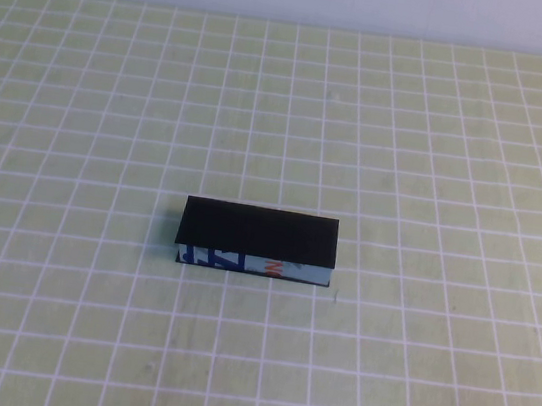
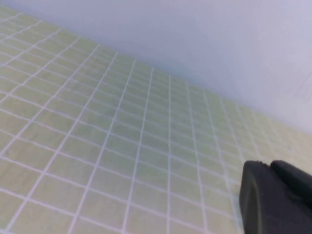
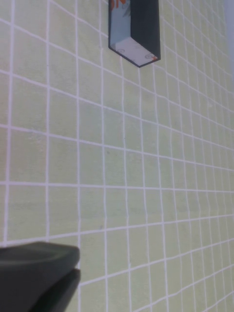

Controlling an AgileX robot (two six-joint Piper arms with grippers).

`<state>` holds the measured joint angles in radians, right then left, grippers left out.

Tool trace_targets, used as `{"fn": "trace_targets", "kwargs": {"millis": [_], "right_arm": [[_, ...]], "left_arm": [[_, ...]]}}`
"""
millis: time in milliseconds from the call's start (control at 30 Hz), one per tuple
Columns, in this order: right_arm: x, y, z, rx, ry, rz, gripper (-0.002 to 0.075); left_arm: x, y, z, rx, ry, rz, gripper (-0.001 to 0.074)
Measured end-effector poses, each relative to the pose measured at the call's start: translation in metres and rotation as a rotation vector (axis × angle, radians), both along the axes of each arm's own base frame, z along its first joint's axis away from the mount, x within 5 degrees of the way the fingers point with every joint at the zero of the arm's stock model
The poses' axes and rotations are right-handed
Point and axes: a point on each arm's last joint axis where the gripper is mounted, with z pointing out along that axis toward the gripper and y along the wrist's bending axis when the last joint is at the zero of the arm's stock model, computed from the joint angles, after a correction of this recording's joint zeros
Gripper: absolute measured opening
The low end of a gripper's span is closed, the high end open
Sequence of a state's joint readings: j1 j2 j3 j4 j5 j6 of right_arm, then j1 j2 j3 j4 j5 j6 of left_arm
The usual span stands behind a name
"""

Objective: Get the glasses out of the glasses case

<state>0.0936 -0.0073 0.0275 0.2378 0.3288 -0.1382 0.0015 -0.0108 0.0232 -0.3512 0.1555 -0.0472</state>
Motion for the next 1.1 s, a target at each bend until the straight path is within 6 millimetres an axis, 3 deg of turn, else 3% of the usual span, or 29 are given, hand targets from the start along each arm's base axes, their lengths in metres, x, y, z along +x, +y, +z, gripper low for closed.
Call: {"fn": "trace_targets", "kwargs": {"millis": [267,333,533,667,767,933,1100], "right_arm": [[0.000,0.000,0.000,0.000,0.000,0.000,-0.0018],[0.000,0.000,0.000,0.000,0.000,0.000,-0.0018],[0.000,0.000,0.000,0.000,0.000,0.000,-0.0018],[0.000,0.000,0.000,0.000,0.000,0.000,-0.0018],[0.000,0.000,0.000,0.000,0.000,0.000,-0.0018],[0.000,0.000,0.000,0.000,0.000,0.000,-0.0018],[0.000,0.000,0.000,0.000,0.000,0.000,-0.0018]], "left_arm": [[0.000,0.001,0.007,-0.148,-0.061,0.016,-0.0004],[0.000,-0.003,0.012,-0.155,0.003,-0.018,-0.0004],[0.015,-0.016,0.056,-0.031,0.302,-0.177,-0.0004],[0.043,-0.025,0.080,0.104,0.540,-0.341,-0.0004],[0.069,-0.032,0.095,0.170,0.617,-0.476,-0.0004],[0.120,-0.042,0.115,0.186,0.583,-0.634,-0.0004],[0.176,-0.049,0.119,0.151,0.549,-0.718,-0.0004]]}}
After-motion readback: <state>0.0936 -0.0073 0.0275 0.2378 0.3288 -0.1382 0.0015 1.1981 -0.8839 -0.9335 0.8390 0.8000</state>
